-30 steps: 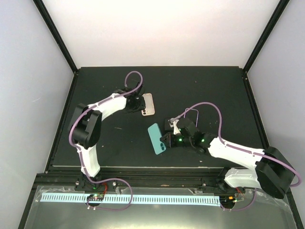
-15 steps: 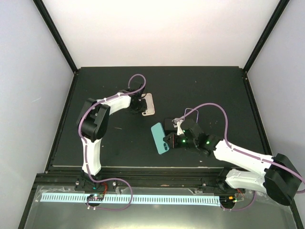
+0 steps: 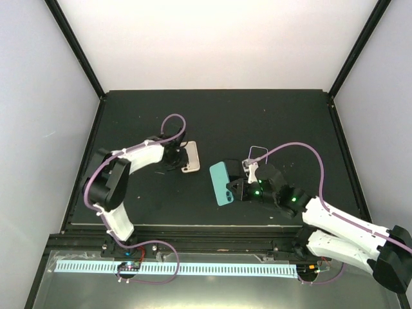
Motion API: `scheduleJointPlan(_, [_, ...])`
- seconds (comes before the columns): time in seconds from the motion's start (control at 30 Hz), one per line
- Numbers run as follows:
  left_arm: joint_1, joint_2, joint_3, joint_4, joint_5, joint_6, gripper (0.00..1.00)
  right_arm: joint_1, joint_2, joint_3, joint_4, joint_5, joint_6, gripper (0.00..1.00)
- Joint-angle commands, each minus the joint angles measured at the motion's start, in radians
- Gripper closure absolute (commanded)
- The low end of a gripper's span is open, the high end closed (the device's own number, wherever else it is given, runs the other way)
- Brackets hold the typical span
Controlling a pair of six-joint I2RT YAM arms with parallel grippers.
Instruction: Put the phone into the phone case
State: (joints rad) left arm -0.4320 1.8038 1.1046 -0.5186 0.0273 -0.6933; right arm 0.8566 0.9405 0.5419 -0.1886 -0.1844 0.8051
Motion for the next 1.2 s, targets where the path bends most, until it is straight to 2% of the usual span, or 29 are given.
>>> scheduleJointPlan(0.0, [-0.041, -0.152, -0.152, 0.004, 0.009, -0.07, 0.97, -0.003, -0.066, -0.017, 0.001, 0.051, 0.012, 0.99])
scheduleJointPlan(0.13, [-0.087, -0.254, -0.292, 0.053, 0.051, -0.125, 0.96, -0.003, -0.082, -0.014, -0.023, 0.058, 0.009, 0.99])
scheduleJointPlan(0.4, [-0.16, -0.365, -0.436, 0.098, 0.091, -0.227, 0.95, -0.003, -0.098, -0.028, -0.042, 0.073, 0.005, 0.99])
scheduleJointPlan(0.57, [-0.262, -0.397, -0.494, 0.214, 0.148, -0.329, 0.87, -0.003, -0.087, -0.033, -0.046, 0.083, 0.009, 0.99])
scheduleJointPlan(0.7, [-0.303, -0.382, -0.52, 0.296, 0.201, -0.384, 0.8, -0.003, -0.082, -0.023, -0.045, 0.084, 0.012, 0.99])
scheduleJointPlan(0.77, [-0.303, -0.411, -0.536, 0.314, 0.203, -0.392, 0.76, -0.004, -0.077, -0.008, -0.057, 0.089, 0.007, 0.99])
scheduleJointPlan(0.9, [-0.292, -0.486, -0.55, 0.353, 0.201, -0.364, 0.61, -0.003, -0.037, 0.013, -0.035, 0.072, -0.036, 0.99])
scheduleJointPlan(1.03, [-0.248, -0.517, -0.557, 0.347, 0.232, -0.339, 0.58, -0.002, 0.02, 0.04, -0.045, 0.066, -0.074, 0.99])
scheduleJointPlan(1.17, [-0.151, -0.575, -0.606, 0.389, 0.27, -0.302, 0.55, -0.002, 0.081, 0.087, -0.058, 0.045, -0.107, 0.99])
